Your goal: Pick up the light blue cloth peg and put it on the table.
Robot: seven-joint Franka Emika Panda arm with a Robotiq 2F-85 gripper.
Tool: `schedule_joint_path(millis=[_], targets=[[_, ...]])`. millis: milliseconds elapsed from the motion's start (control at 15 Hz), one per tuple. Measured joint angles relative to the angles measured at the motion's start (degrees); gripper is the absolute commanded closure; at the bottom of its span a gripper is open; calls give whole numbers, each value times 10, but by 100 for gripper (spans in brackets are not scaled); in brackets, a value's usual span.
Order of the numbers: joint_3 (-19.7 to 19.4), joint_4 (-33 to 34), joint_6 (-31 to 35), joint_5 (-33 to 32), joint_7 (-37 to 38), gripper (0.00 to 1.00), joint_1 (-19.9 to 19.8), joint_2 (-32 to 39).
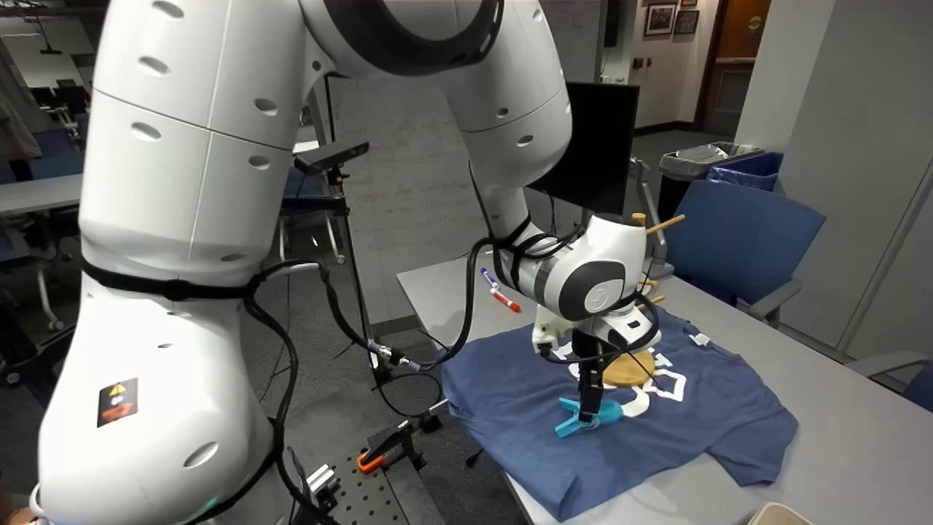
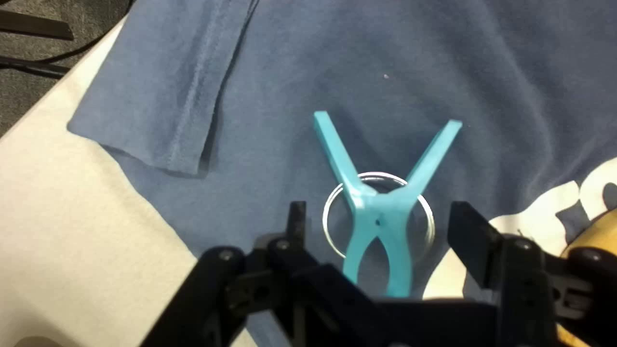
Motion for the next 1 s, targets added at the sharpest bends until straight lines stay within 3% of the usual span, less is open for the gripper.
schedule_joint_path(millis=[600, 1000], targets=[[-46, -14, 2, -16, 7, 0, 54, -46], [-80, -86, -8, -134, 68, 0, 87, -178]])
